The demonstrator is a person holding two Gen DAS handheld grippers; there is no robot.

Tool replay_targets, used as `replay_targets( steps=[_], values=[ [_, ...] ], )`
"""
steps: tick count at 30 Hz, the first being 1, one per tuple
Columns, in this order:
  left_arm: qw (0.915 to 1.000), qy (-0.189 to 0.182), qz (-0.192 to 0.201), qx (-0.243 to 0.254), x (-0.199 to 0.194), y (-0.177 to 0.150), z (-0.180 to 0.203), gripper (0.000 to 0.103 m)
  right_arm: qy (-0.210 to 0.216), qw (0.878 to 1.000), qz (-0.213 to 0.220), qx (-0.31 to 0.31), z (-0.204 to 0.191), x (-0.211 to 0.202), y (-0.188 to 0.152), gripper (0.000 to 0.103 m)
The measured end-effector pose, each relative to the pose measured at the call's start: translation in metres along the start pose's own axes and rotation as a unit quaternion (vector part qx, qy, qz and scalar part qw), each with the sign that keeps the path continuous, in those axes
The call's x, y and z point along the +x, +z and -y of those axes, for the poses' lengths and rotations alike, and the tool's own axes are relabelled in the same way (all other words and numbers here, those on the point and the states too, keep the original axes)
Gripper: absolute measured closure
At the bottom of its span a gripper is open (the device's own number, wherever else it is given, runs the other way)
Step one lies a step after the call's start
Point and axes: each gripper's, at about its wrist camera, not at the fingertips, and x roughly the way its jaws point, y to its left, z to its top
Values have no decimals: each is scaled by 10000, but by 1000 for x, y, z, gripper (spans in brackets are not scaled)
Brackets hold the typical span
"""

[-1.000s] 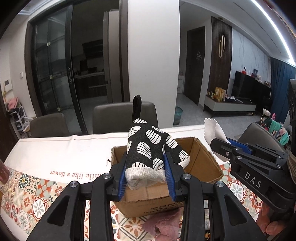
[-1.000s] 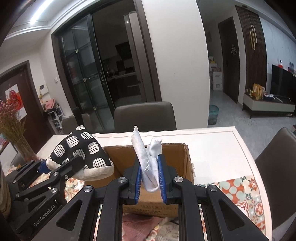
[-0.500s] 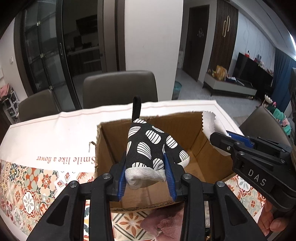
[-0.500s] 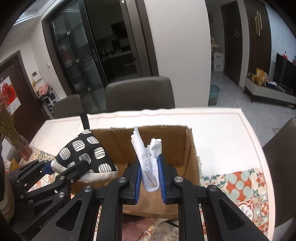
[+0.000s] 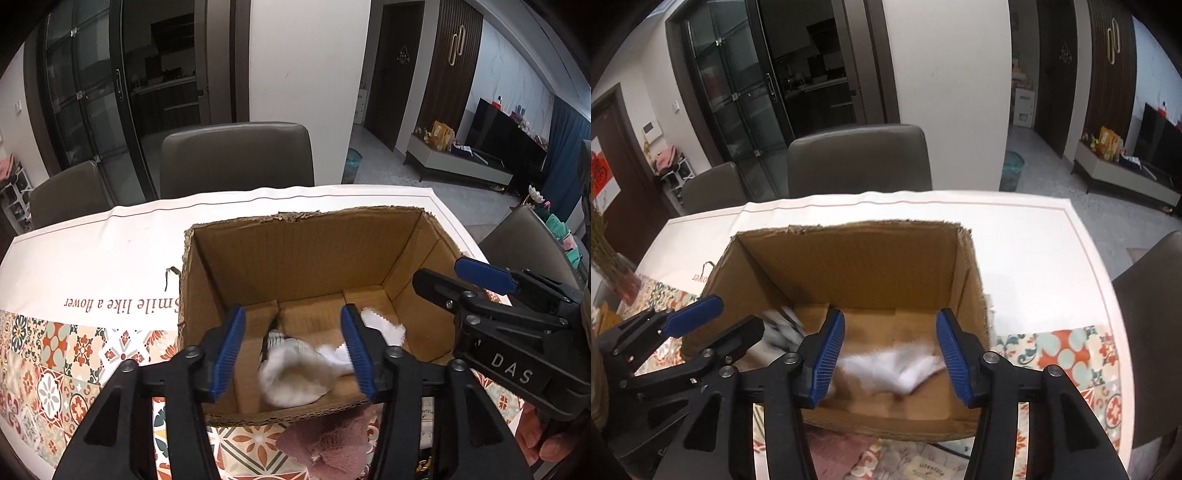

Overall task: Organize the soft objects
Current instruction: 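Open both tools to drop the mitt and sock into the box, then withdraw both tools from the box toward the remaining items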

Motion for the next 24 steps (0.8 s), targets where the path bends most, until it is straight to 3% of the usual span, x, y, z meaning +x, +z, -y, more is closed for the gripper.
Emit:
replay_targets(
  steps=[11, 24],
  values=[
    [9994, 98, 340, -12, -42, -7, -2, 34, -235, 9990, 376, 93, -1, -39, 0, 50],
    [9964, 543, 616, -216, -103, -36, -4, 34, -193, 9970, 735, 167, -9, -92, -19, 47]
  ],
)
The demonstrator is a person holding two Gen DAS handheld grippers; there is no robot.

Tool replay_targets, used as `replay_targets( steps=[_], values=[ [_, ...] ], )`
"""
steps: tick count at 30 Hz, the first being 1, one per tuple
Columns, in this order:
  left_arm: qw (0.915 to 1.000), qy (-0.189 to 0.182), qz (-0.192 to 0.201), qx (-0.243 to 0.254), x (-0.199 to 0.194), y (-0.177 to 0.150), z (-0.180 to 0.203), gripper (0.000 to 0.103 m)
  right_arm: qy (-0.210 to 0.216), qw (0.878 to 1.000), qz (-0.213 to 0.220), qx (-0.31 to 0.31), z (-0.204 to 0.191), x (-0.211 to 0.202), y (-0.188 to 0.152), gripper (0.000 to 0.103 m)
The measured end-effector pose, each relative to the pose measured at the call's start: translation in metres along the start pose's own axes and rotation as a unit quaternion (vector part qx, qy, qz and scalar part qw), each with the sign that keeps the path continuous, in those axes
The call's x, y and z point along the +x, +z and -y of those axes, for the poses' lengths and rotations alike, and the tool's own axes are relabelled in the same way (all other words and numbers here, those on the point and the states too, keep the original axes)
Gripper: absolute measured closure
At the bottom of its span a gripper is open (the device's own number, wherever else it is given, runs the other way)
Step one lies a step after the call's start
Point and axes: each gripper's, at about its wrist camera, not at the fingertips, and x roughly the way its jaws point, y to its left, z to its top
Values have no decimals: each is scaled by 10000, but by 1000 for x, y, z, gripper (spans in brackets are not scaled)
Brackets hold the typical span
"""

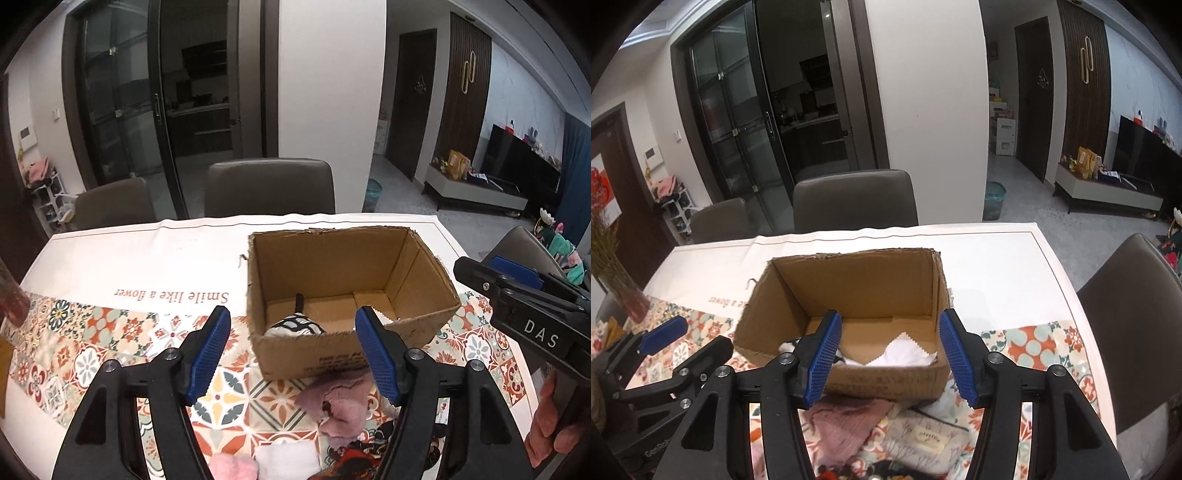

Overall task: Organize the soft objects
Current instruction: 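Withdraw both tools from the box toward the remaining items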

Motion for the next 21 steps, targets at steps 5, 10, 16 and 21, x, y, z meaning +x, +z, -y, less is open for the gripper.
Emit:
replay_targets(
  steps=[5, 10, 16, 21],
  values=[
    [9998, 146, 133, -19, -21, -11, -6, 33, -26, 10000, 2, 29, -5, -17, -7, 47],
    [9993, 292, 225, -52, -41, -27, -11, 32, -64, 9999, 13, 86, -10, -34, -21, 37],
    [9982, 495, 346, -64, -62, -48, -13, 31, -119, 9998, 141, -67, -20, -54, -40, 37],
    [9973, 603, 323, -264, -73, -61, -18, 31, -89, 9997, 207, 2, -24, -65, -52, 37]
  ],
)
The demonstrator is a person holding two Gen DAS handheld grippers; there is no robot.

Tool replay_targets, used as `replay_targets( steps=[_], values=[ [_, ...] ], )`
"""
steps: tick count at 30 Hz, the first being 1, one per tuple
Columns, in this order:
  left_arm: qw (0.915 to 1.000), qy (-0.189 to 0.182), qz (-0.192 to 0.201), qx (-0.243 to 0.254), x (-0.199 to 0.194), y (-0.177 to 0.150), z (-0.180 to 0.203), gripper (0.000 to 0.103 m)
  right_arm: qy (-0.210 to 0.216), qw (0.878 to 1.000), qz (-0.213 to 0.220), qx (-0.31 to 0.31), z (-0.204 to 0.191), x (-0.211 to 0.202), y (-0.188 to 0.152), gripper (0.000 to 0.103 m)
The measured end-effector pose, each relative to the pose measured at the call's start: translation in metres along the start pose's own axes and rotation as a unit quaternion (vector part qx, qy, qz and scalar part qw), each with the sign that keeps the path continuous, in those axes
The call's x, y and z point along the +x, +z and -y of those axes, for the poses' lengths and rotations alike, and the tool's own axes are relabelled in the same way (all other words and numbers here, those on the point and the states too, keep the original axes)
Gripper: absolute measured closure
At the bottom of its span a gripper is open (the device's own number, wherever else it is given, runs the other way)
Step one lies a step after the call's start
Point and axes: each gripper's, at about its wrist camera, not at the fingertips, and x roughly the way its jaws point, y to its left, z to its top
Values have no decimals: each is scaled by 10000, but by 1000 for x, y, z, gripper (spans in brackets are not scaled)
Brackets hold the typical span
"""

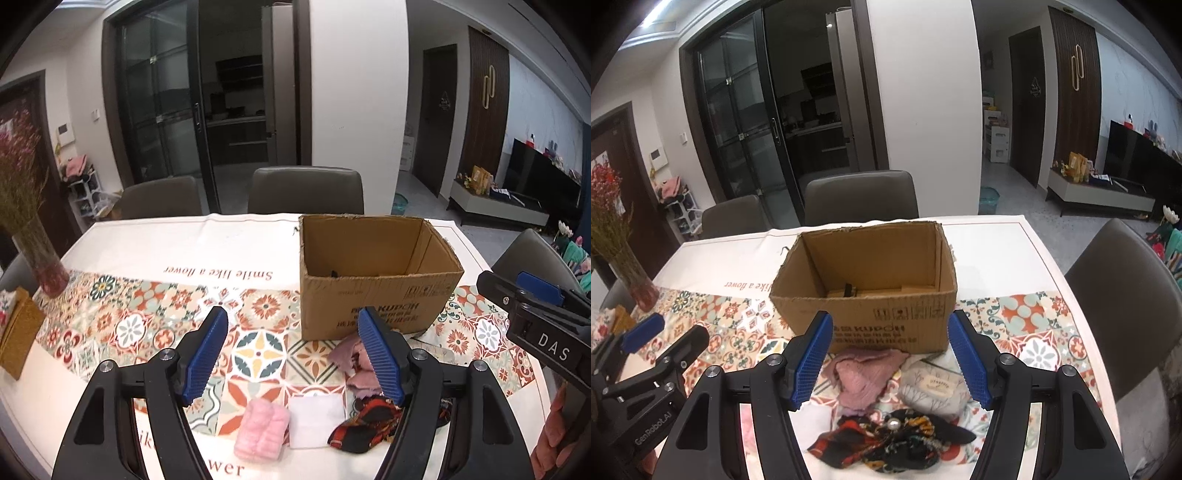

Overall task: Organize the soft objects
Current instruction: 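Withdraw both tools from the box toward the remaining items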

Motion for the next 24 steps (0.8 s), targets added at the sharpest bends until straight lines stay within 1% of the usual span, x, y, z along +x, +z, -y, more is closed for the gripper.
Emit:
replay_targets(
  steps=[4, 7, 8, 9, 13, 15, 19, 24],
  values=[
    [9999, 105, 11, -9, -9, -12, -5, 31, 28, 10000, 25, -5, -4, -7, -10, 37],
    [9998, 156, 38, -118, -15, -21, -9, 31, 28, 10000, 38, 14, -7, -12, -18, 37],
    [9997, 165, 27, -186, -17, -25, -10, 31, 43, 10000, 41, 37, -8, -13, -22, 36],
    [9995, 186, 24, -251, -19, -29, -11, 31, 64, 10000, 38, 63, -8, -14, -26, 32],
    [9989, 212, -94, -414, -20, -46, -15, 31, 65, 9997, 32, 217, -6, -14, -38, 31],
    [9988, 208, -167, -412, -19, -54, -16, 31, 104, 9995, -22, 290, -5, -13, -47, 31],
    [9982, 316, -279, -419, -17, -71, -18, 31, 16, 9997, -76, 247, -8, -11, -59, 31],
    [9978, 380, -388, -372, -13, -84, -20, 31, 14, 9993, -243, 276, -10, -8, -78, 31]
  ],
)
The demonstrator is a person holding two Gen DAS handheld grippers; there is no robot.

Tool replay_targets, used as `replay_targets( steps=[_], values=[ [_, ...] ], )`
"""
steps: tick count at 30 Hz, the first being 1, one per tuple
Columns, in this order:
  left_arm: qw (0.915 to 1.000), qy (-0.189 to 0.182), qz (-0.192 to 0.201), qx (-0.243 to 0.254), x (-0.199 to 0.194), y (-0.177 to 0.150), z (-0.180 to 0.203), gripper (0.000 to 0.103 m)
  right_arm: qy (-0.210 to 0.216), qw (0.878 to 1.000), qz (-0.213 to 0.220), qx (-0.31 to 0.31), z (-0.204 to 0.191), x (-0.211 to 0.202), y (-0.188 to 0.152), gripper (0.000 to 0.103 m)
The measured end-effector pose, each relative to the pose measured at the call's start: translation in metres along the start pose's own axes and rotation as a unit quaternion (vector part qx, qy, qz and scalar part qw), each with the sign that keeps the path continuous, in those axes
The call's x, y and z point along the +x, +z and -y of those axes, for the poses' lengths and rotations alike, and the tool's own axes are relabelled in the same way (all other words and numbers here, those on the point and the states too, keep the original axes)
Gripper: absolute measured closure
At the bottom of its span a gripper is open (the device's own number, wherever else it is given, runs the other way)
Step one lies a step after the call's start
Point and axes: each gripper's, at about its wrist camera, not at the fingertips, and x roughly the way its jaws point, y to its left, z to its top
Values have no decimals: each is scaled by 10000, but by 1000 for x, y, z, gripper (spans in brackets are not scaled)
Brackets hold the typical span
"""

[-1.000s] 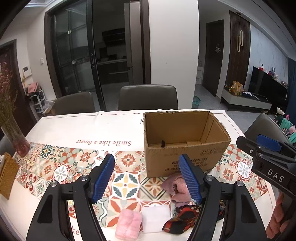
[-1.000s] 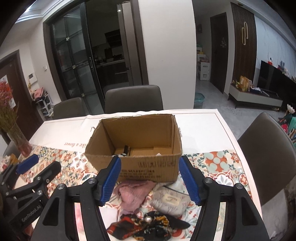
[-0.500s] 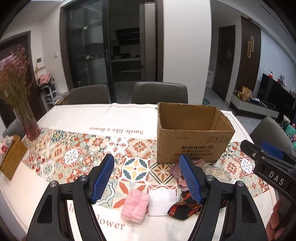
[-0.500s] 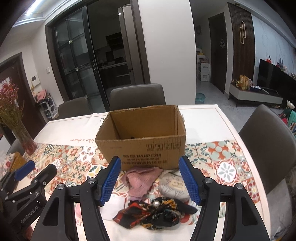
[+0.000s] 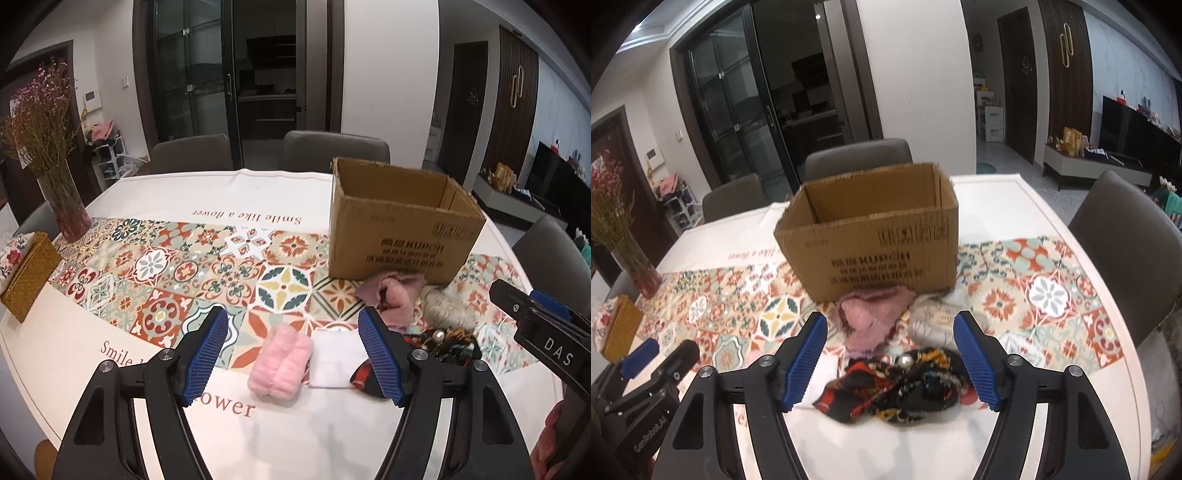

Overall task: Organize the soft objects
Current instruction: 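Withdraw both tools from the box toward the remaining items, then grasp the pink fluffy sock with the left tool while the right tool grasps the black scarf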

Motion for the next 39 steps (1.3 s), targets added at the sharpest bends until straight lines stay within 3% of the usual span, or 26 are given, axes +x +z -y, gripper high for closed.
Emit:
replay_targets(
  steps=[8, 12, 26, 39],
  values=[
    [9996, 95, -271, 83, 16, -24, -4, 28, -74, 9997, -218, -18, 1, 12, -22, 31],
    [9989, 166, -410, 154, 26, -35, -4, 28, -166, 9995, -286, 22, 3, 19, -30, 24],
    [9954, 229, -894, 269, 68, -59, -4, 28, -370, 9966, -699, -247, 0, 56, -59, 24],
    [9930, 313, -1114, 252, 109, -71, -1, 28, -564, 9937, -802, -540, 2, 92, -69, 24]
  ],
)
